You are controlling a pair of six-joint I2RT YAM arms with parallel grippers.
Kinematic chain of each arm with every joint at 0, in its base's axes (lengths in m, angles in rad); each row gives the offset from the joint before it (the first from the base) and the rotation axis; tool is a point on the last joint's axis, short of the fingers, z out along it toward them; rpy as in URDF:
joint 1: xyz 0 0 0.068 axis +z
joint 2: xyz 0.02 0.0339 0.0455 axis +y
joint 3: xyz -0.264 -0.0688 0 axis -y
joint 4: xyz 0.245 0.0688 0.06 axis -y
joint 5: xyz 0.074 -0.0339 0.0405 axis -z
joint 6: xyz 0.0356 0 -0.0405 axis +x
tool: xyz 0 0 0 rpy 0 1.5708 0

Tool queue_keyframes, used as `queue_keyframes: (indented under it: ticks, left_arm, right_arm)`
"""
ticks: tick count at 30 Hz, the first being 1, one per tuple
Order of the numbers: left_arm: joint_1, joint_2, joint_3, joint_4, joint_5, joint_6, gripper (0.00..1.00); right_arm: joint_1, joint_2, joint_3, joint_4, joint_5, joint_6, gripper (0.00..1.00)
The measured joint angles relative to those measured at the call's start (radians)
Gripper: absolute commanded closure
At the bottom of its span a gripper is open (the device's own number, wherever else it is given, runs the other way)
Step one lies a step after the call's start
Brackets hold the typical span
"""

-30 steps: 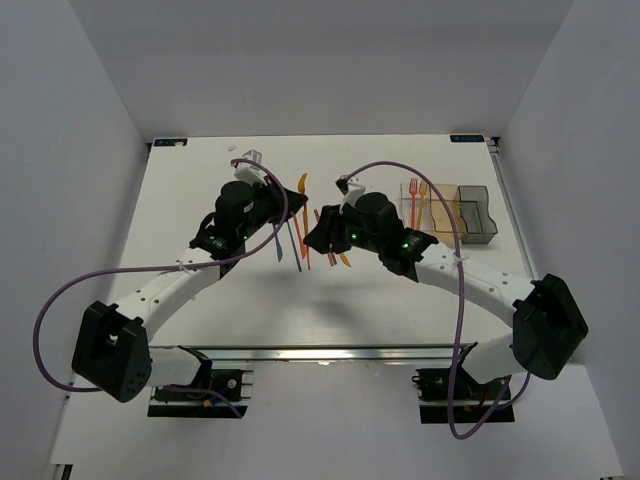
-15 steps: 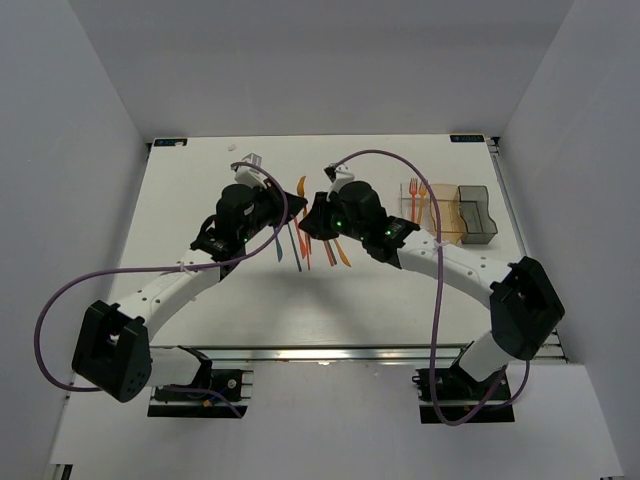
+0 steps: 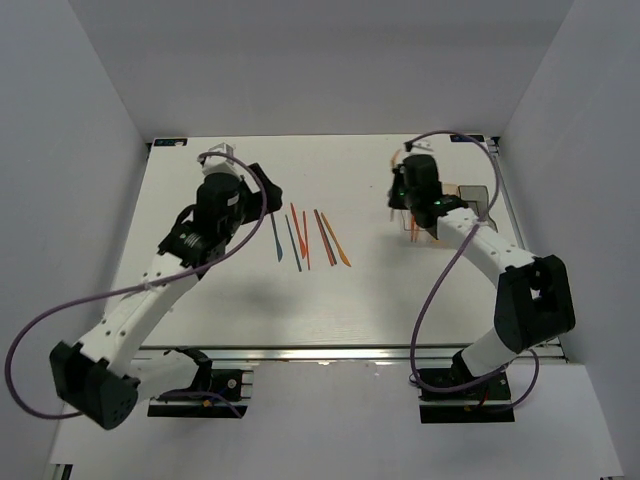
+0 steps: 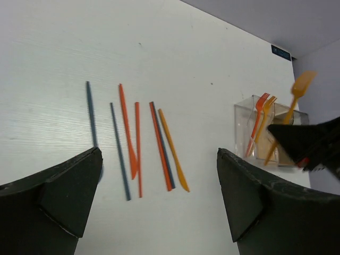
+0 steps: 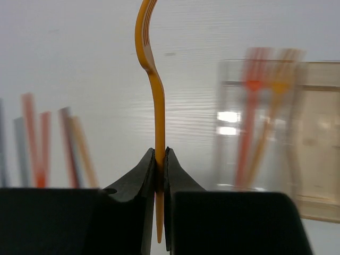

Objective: Sort the eating utensils into containers

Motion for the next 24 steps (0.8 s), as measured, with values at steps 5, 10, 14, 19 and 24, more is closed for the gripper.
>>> queue_keyframes:
  ticks: [5,10,14,19,24]
  left_arm:
    - [-0.001,-0.192,-0.034,-0.109,-0.061,0.087,0.02]
    - [-0.001,-0.256,-0.133,-0.154,-0.083,0.154,0.02]
    - [-0.001,-0.249,-0.195,-0.196,-0.083,0.181,0.02]
    - [-0.001,-0.255,-0.208,-0.207,-0.083,0.200,0.02]
    - [-0.001,-0.269,-0.209,-0.206,-0.083,0.207,0.02]
  right_arm:
    - [-0.174,0.029,-0.003,-0.042,0.145,-0.109,1.00]
    - [-0.174,0.167,0.069,-0.059,0.226,-0.207,1.00]
    - [-0.176,0.245,0.098,-0.062,0.253,-0.246,1.00]
    - [-0.178,0.258,0.098,-0.076,0.260,-0.251,1.00]
    - [-0.178,0.258,0.097,-0.076,0.259,-0.248,0.98]
